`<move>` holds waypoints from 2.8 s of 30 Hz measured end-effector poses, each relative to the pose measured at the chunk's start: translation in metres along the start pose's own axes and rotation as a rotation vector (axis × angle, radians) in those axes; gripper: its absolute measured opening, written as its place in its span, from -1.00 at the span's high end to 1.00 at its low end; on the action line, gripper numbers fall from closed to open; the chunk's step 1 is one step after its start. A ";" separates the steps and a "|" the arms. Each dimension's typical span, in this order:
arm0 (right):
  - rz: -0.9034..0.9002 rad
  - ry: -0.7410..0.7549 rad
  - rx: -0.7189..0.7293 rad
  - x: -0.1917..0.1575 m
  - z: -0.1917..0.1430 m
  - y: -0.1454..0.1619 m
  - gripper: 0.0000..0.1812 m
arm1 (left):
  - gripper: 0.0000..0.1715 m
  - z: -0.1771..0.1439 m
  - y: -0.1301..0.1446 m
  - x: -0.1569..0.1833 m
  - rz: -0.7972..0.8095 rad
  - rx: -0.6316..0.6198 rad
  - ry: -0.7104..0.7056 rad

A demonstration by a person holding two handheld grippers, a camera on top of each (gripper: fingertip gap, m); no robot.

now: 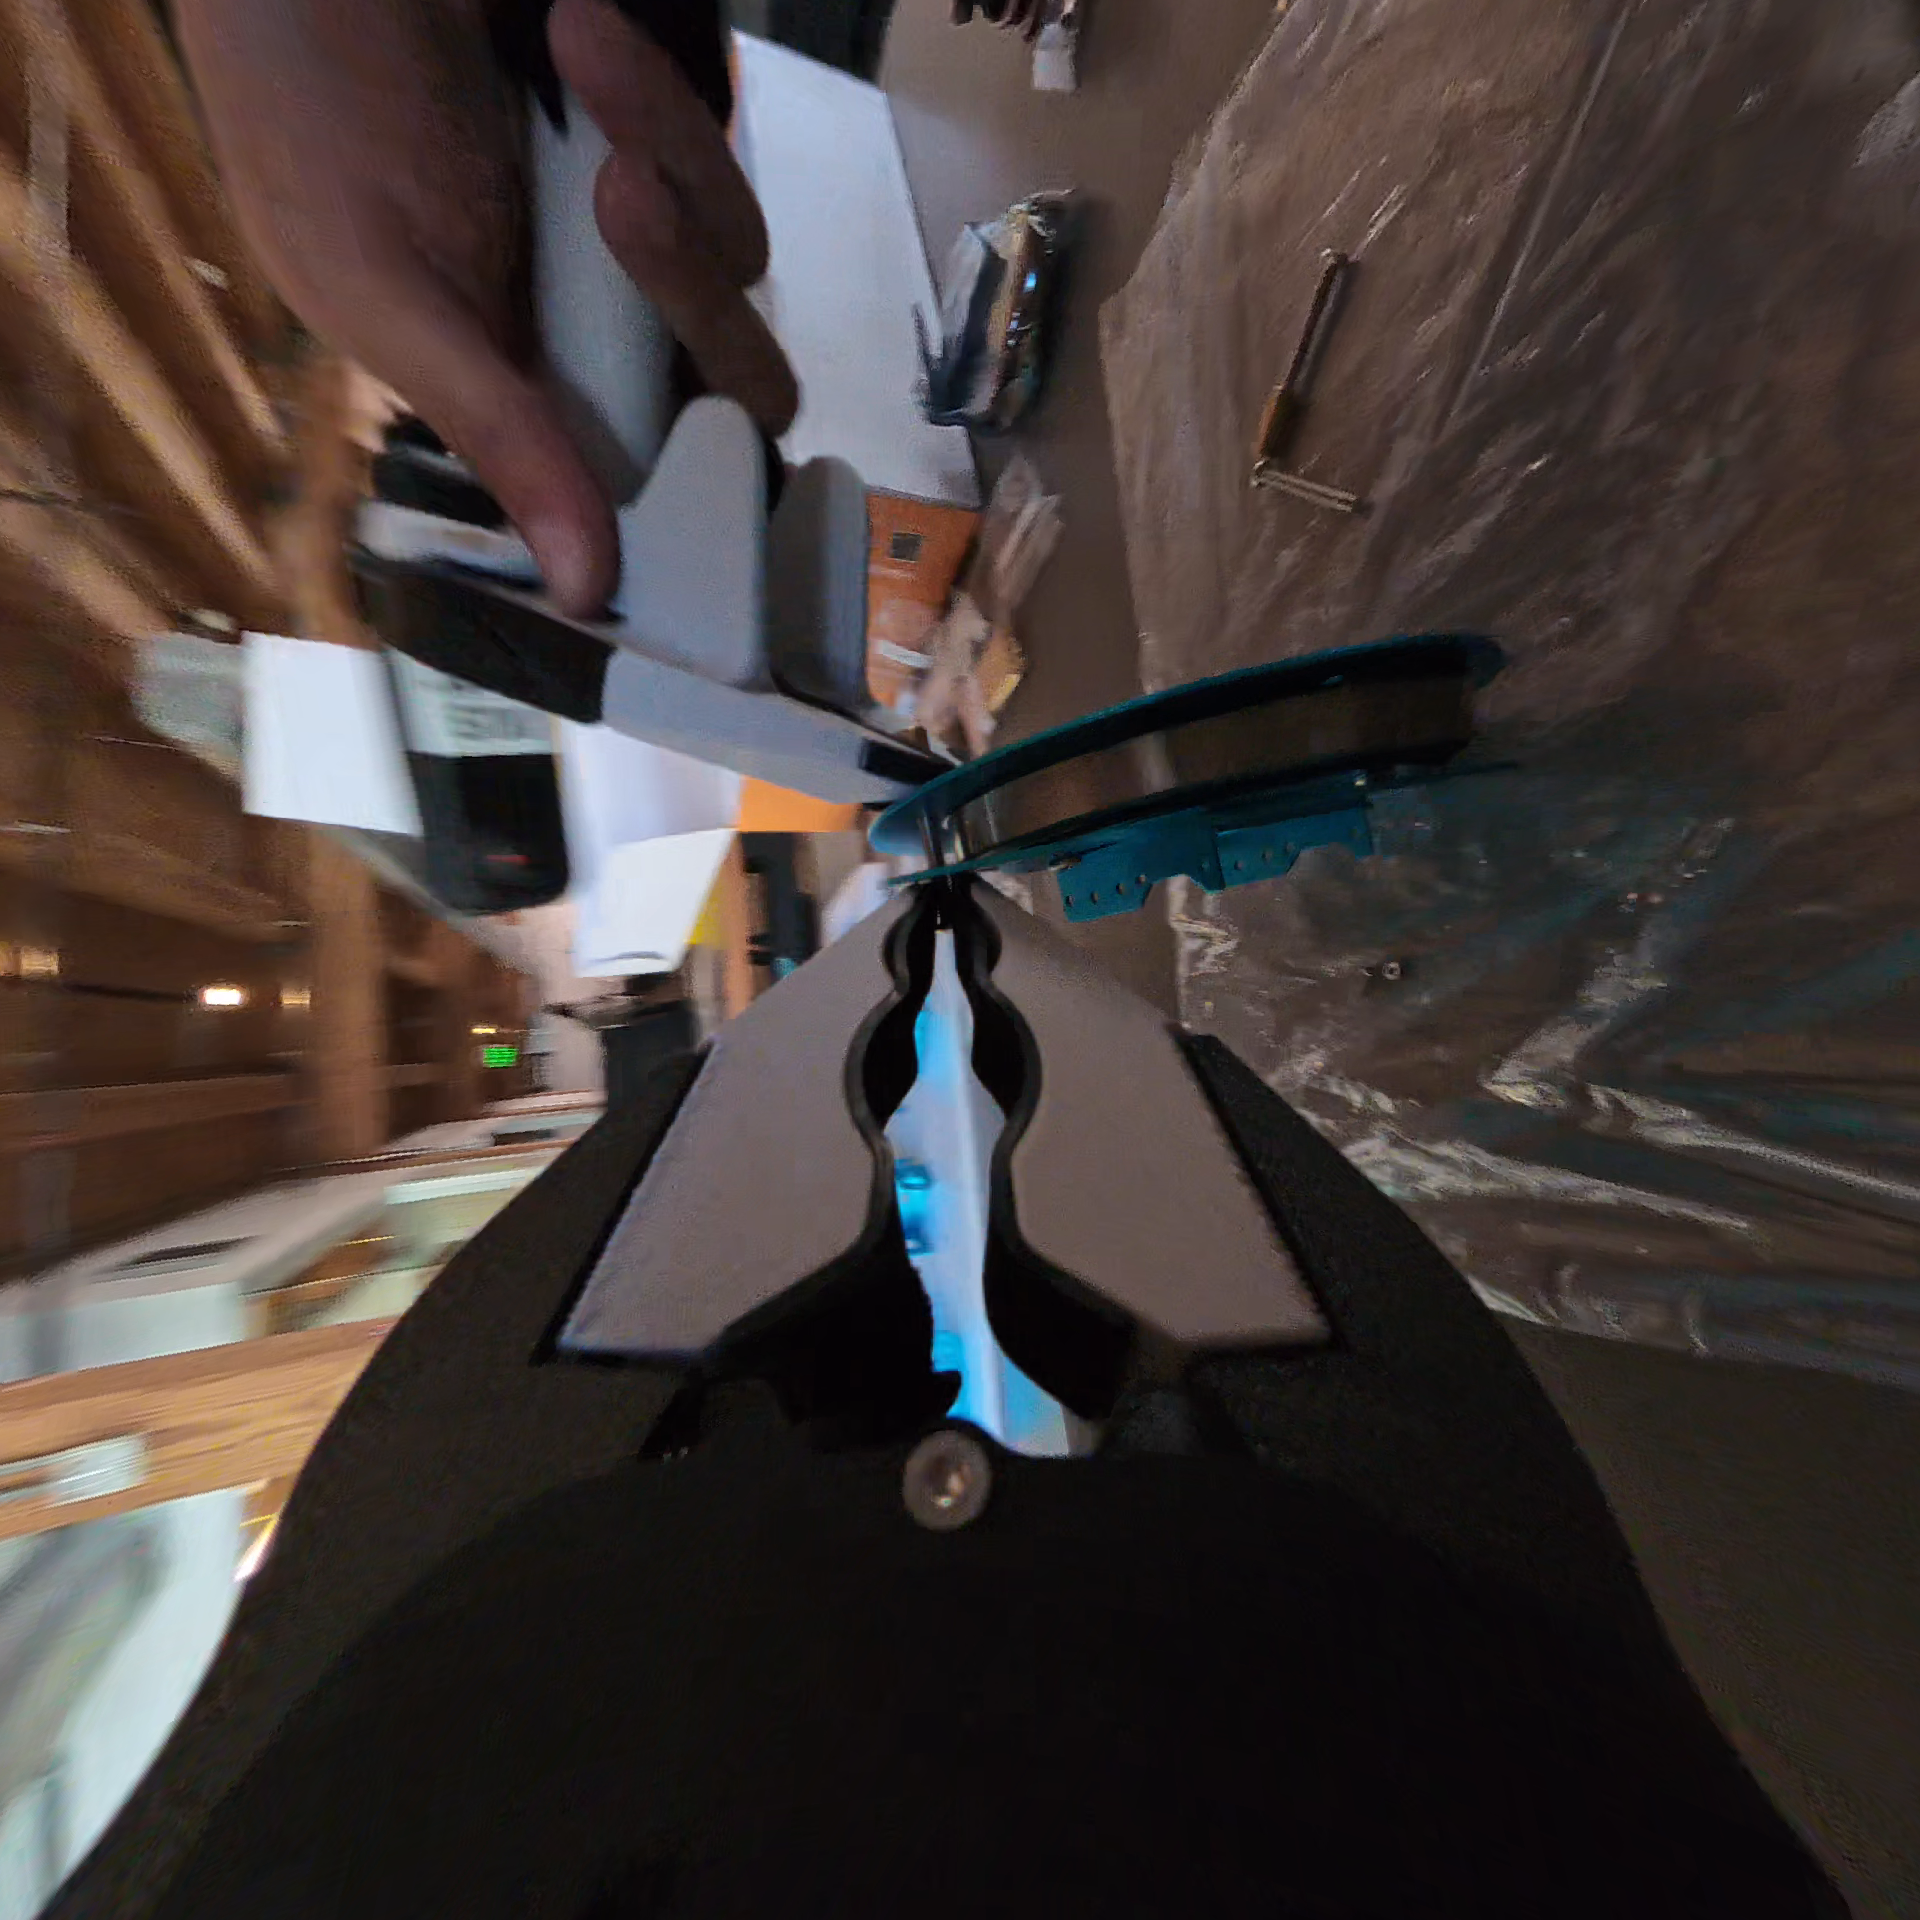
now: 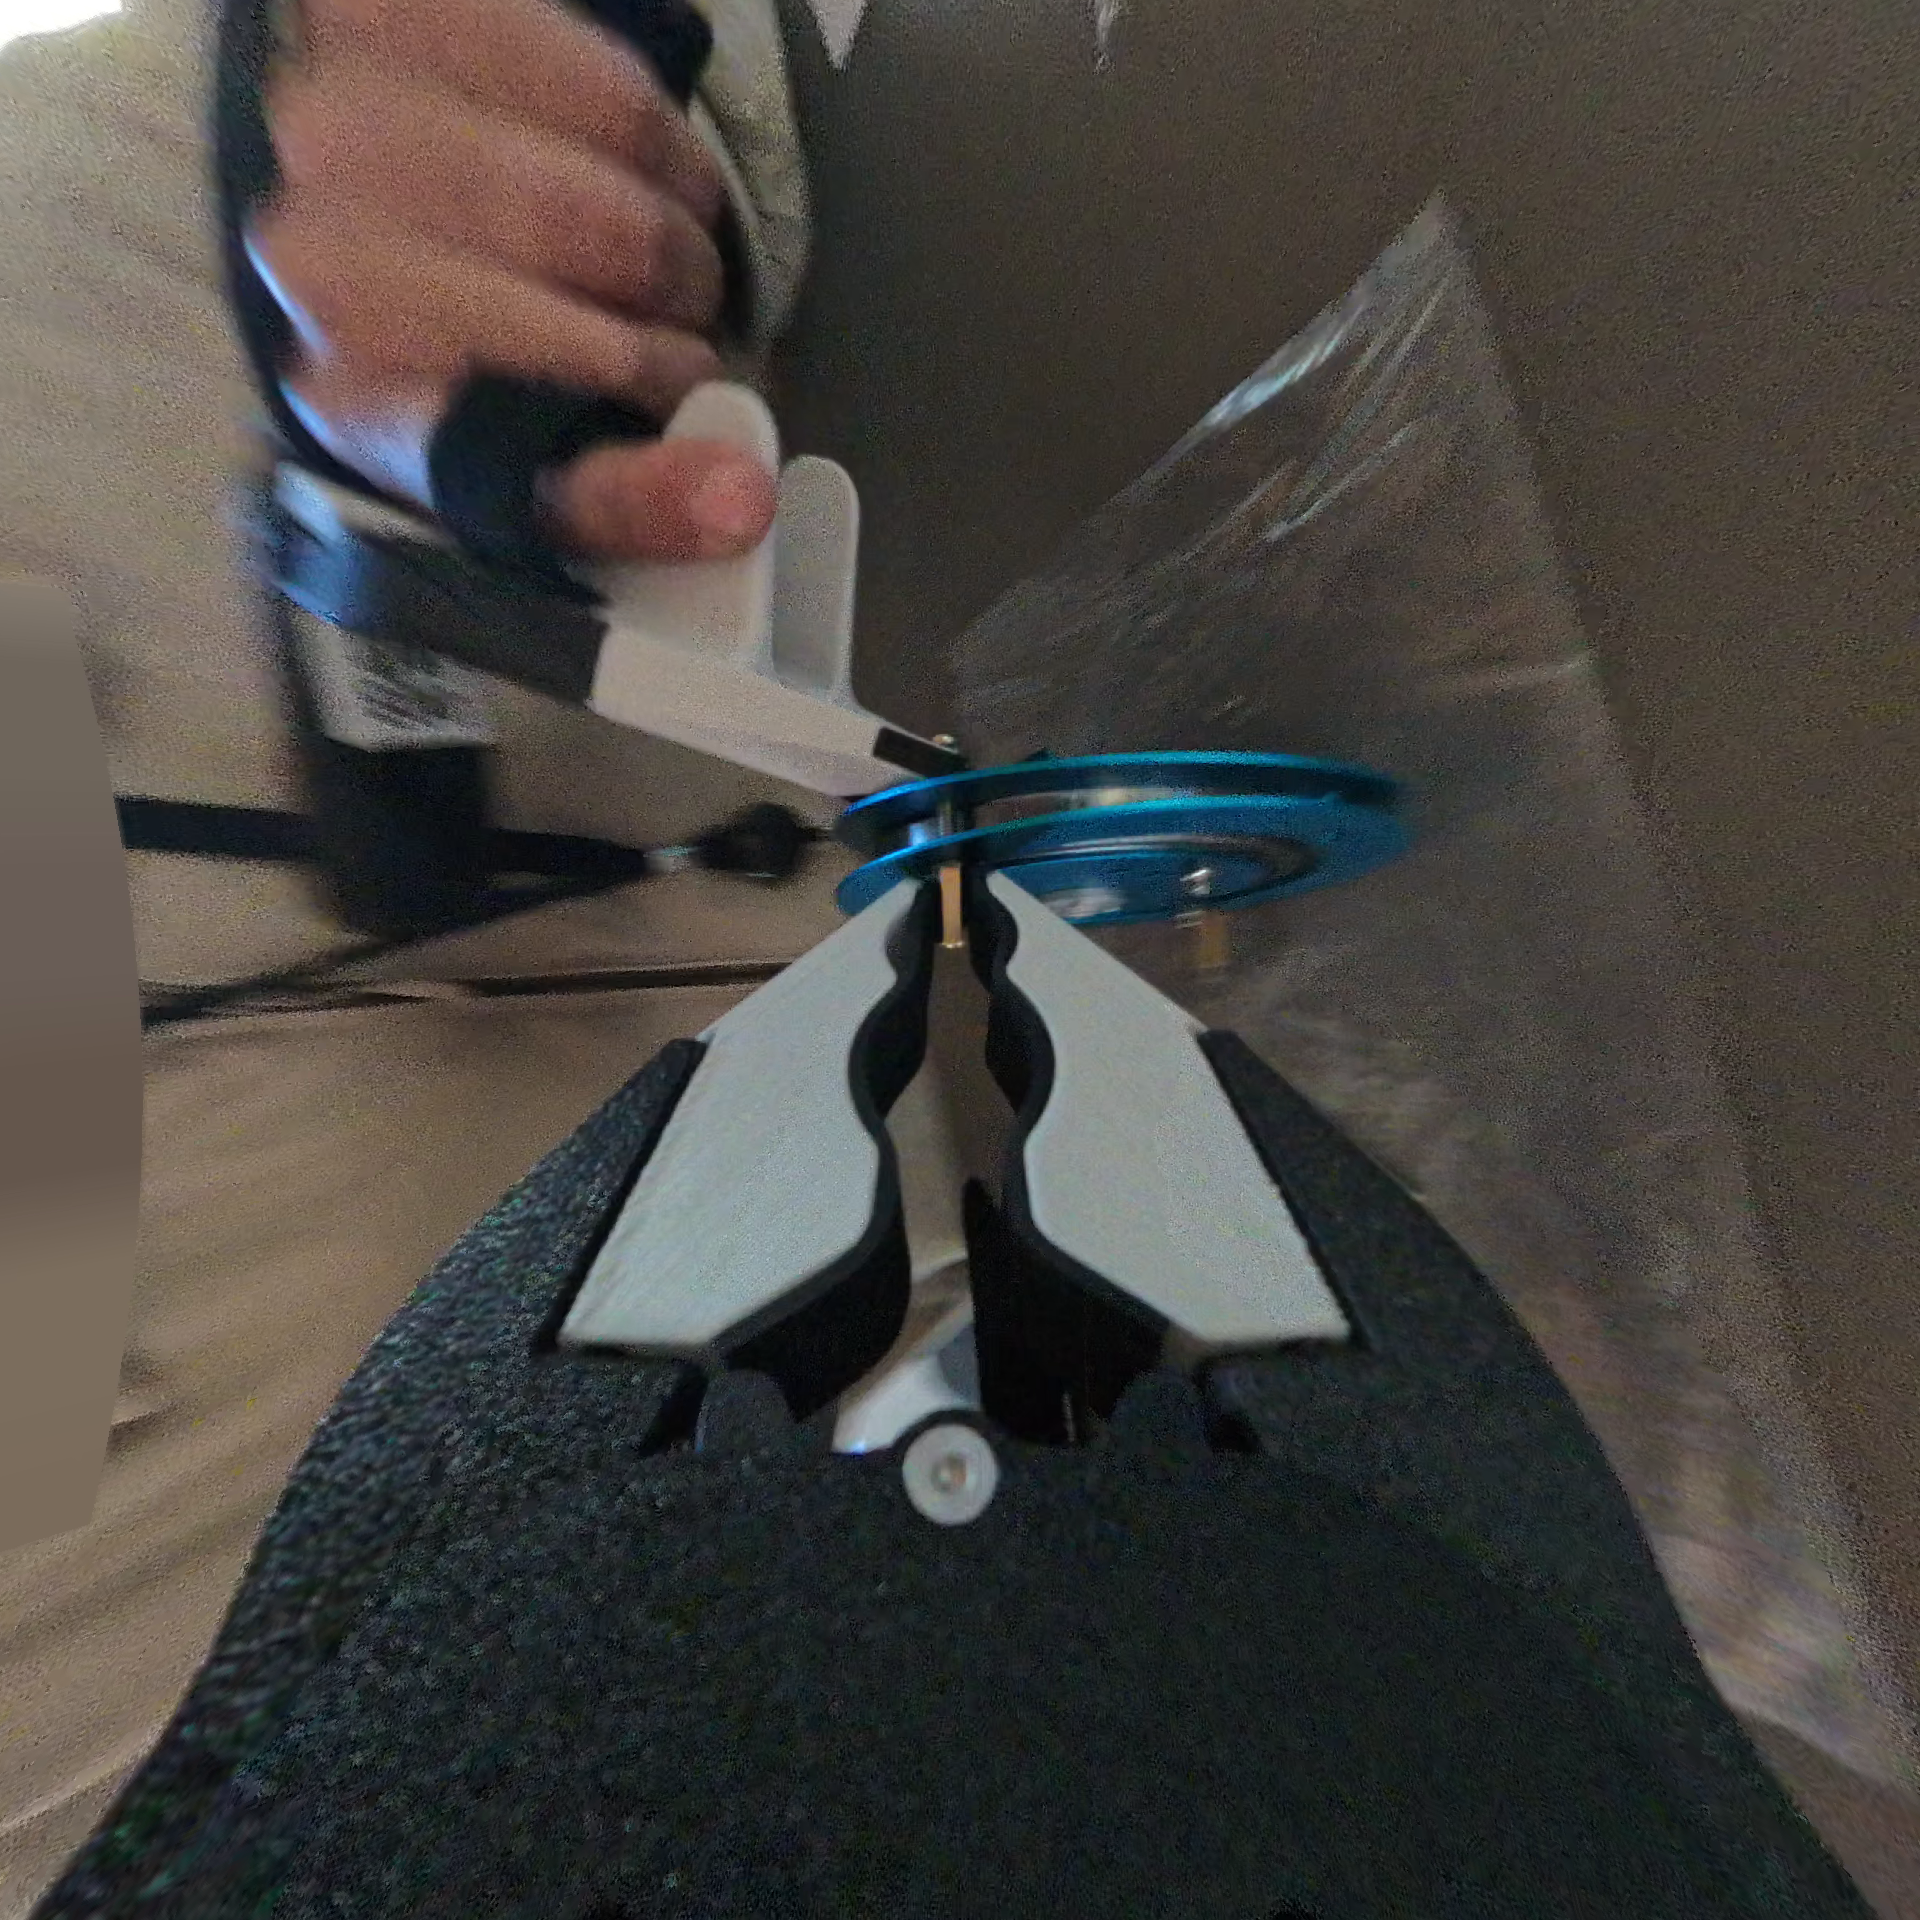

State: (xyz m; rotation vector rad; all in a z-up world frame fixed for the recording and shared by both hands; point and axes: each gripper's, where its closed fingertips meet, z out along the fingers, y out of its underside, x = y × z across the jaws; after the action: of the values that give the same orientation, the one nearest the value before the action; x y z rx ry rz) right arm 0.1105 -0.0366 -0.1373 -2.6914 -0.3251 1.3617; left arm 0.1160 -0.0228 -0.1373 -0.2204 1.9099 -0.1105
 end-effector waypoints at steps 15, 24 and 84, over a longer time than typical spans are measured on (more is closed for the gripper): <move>-0.487 0.555 0.100 0.017 -0.018 0.000 0.72 | 0.99 0.005 0.000 -0.002 -0.385 0.083 0.369; -1.290 1.795 0.070 0.009 -0.028 -0.006 0.78 | 0.98 0.000 -0.005 -0.001 -0.798 0.182 1.020; -1.454 2.046 0.046 0.011 -0.031 0.004 0.93 | 0.99 0.000 -0.029 -0.003 -1.238 0.178 1.579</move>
State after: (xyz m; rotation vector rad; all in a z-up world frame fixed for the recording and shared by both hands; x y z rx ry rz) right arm 0.1421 -0.0378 -0.1286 -1.4482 -1.2135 -1.4814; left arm 0.1195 -0.0506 -0.1291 -1.5053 2.8708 -1.6783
